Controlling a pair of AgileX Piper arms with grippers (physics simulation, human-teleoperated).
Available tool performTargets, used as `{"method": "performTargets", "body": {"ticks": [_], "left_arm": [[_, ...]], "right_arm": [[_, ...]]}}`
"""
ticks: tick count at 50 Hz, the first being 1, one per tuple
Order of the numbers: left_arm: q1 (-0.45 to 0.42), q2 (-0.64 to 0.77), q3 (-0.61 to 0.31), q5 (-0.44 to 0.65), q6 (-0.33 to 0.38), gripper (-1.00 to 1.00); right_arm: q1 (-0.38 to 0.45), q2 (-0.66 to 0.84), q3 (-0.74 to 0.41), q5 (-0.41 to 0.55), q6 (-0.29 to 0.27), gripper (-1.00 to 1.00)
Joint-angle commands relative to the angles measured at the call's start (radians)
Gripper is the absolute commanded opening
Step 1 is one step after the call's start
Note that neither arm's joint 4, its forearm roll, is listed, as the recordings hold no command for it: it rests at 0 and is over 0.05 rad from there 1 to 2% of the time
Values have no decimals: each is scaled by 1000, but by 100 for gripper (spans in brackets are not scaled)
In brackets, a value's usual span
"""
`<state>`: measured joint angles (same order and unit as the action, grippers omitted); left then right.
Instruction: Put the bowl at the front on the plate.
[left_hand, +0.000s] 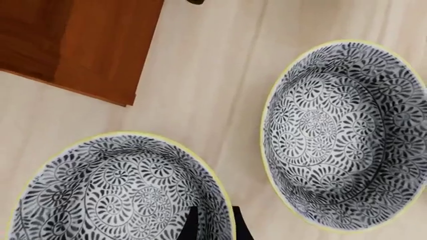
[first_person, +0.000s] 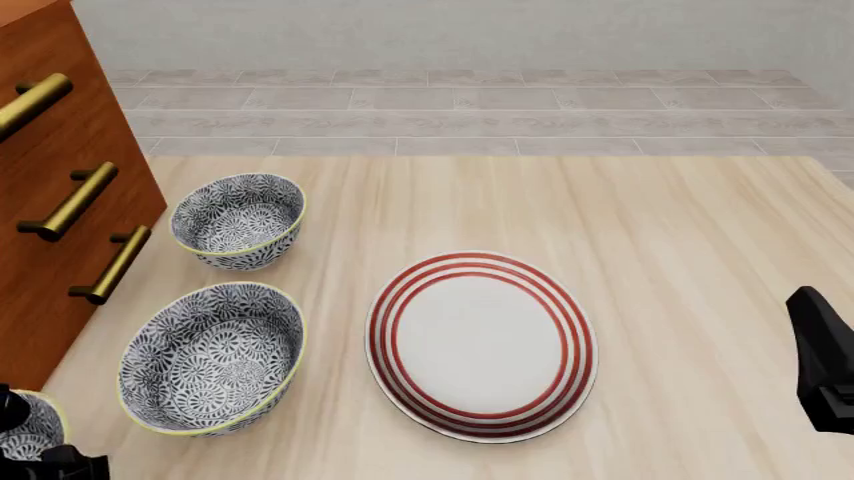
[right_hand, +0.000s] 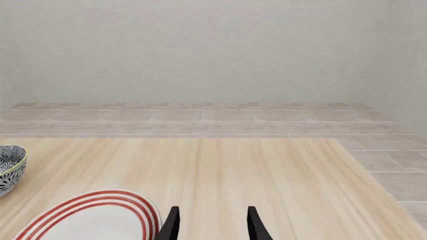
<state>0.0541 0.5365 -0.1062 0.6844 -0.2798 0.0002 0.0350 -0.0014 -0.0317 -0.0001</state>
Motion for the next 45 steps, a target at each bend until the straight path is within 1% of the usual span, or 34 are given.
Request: {"method": "performTargets", "body": {"ticks": [1,12,14,19,22,31,32,45], "left_arm": [[7,-6,13,18,8,-100],[4,-74,-32,120,13,-100],[-1,-104,-56,157,11,-100],[-6,-126,-79,205,15,-100],[-5,-139,-123,239,22,-100],[3,-153,-189,296,43,-100],[12,-157,-189,300,60,-100],[13,-193,-271,384,66,-100]], "right_arm": [[0,-13,-1,13,0,100],[0,-13,-1,13,0,100],[0,-13,-1,13,0,100],[0,-13,-1,13,0,100],[0,-13,-1,13,0,100],[0,-13,-1,13,0,100],[0,-13,-1,13,0,100],[0,-13,-1,13,0,100]]}}
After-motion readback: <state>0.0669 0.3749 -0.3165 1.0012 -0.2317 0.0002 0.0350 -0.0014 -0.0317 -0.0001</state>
